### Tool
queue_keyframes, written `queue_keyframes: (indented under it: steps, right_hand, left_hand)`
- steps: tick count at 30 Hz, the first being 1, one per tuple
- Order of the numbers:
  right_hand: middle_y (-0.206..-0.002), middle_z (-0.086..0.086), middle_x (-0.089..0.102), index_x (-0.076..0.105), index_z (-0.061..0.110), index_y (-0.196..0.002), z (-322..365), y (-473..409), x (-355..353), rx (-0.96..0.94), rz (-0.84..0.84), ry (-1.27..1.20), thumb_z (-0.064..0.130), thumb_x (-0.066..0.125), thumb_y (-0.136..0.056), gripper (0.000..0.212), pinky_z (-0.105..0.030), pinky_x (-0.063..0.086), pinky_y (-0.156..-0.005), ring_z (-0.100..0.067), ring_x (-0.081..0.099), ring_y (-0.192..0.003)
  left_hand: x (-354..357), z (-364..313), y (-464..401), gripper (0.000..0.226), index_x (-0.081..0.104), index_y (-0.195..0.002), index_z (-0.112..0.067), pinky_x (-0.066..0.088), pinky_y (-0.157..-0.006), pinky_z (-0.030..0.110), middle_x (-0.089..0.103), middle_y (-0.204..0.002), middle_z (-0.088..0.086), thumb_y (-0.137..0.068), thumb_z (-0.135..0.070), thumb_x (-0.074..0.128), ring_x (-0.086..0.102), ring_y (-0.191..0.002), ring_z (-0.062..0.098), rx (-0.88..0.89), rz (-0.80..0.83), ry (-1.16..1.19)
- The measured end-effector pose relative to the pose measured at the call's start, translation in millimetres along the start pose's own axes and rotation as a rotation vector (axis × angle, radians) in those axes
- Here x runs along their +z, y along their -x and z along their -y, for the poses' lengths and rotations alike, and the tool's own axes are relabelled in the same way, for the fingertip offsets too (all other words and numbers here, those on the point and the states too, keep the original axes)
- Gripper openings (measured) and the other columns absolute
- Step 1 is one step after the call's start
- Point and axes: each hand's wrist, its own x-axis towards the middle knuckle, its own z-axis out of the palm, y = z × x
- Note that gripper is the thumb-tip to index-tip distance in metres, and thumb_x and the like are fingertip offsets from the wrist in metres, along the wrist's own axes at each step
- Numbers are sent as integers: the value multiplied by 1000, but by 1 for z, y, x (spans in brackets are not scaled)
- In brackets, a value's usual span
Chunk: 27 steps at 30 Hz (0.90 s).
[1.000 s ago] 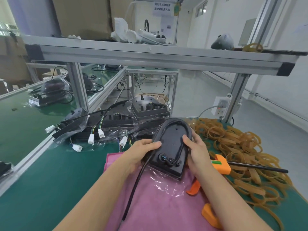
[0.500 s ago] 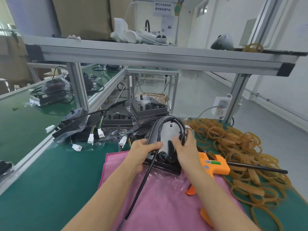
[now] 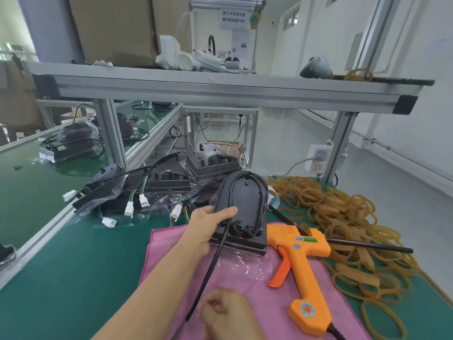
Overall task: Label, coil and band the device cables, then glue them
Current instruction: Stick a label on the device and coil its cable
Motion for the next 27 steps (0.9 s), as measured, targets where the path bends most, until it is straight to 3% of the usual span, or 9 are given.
queue_keyframes:
  steps: [2, 4, 5, 9, 13, 19, 21, 24, 27]
  right_hand:
    - [-82, 7, 64, 70, 16, -96, 2, 1, 10, -12, 82, -159, 29, 67, -85, 18, -8, 43, -79, -8, 56, -77]
    - [-64, -5, 57, 69, 5, -72, -1, 11, 23, -24, 102, -208, 5, 71, -84, 12, -22, 45, -91, -17, 51, -70]
    - [-53, -8, 54, 66, 4, -62, -8, 10, 23, -72, 58, -185, -4, 72, -80, 21, -30, 48, -87, -18, 51, -63]
    - [-42, 7, 51, 58, 18, -55, -8, -2, -20, -192, -168, -212, 9, 65, -82, 30, -16, 38, -48, -1, 46, -41]
    - [-53, 1, 61, 68, 26, -78, 0, -19, -62, -439, -518, -258, -5, 50, -83, 37, -19, 39, -46, -8, 51, -46]
    - [-62, -4, 68, 65, 16, -98, -8, -31, -92, -140, 59, -209, -9, 35, -88, 40, -21, 43, -40, -16, 60, -48]
    - [-64, -9, 65, 63, 18, -97, -14, -28, -99, -44, 88, -135, -3, 33, -91, 36, -19, 40, -38, -16, 57, -44]
    - [-69, -2, 62, 63, 18, -85, -19, -31, -113, -170, -290, 131, 12, 39, -96, 27, -26, 46, -60, -18, 58, -65]
    - [-96, 14, 60, 55, 33, -102, -8, -29, -108, -248, -435, -122, 41, 55, -93, 13, -27, 41, -87, -10, 54, -98]
  left_hand:
    - [3, -5, 1, 55, 66, -108, 6, 53, -93, 52, 71, -102, 24, -63, -19, 87, 68, -89, 33, -10, -2, 11]
    - [7, -8, 2, 62, 61, -120, 6, 52, -94, 53, 69, -108, 24, -68, -18, 85, 67, -98, 37, -37, -5, 40]
    - [8, -9, 2, 61, 61, -120, 5, 54, -90, 52, 70, -104, 22, -69, -19, 85, 69, -93, 35, -59, 0, 66]
    - [8, -23, -2, 27, 73, -88, -6, 58, -77, 45, 73, -82, 14, -69, -23, 83, 69, -68, 27, -139, 21, 102]
    - [5, -34, -2, 15, 71, -78, -9, 55, -46, 30, 73, -70, 11, -73, -21, 80, 68, -53, 23, -105, 38, 126]
    - [-12, -39, 8, 30, 70, -92, -4, 55, -49, 28, 74, -73, 12, -68, -20, 80, 70, -57, 23, -22, 50, 126]
    - [-18, -34, 14, 33, 70, -91, -5, 54, -50, 27, 75, -76, 13, -64, -22, 81, 71, -58, 23, -2, 57, 131]
    - [-22, -20, 22, 33, 68, -93, -2, 54, -49, 26, 75, -78, 14, -67, -19, 79, 71, -58, 22, 36, 37, 152]
    - [-19, -4, 31, 33, 67, -94, 0, 54, -49, 26, 74, -77, 15, -67, -16, 77, 71, -58, 22, 55, 20, 191]
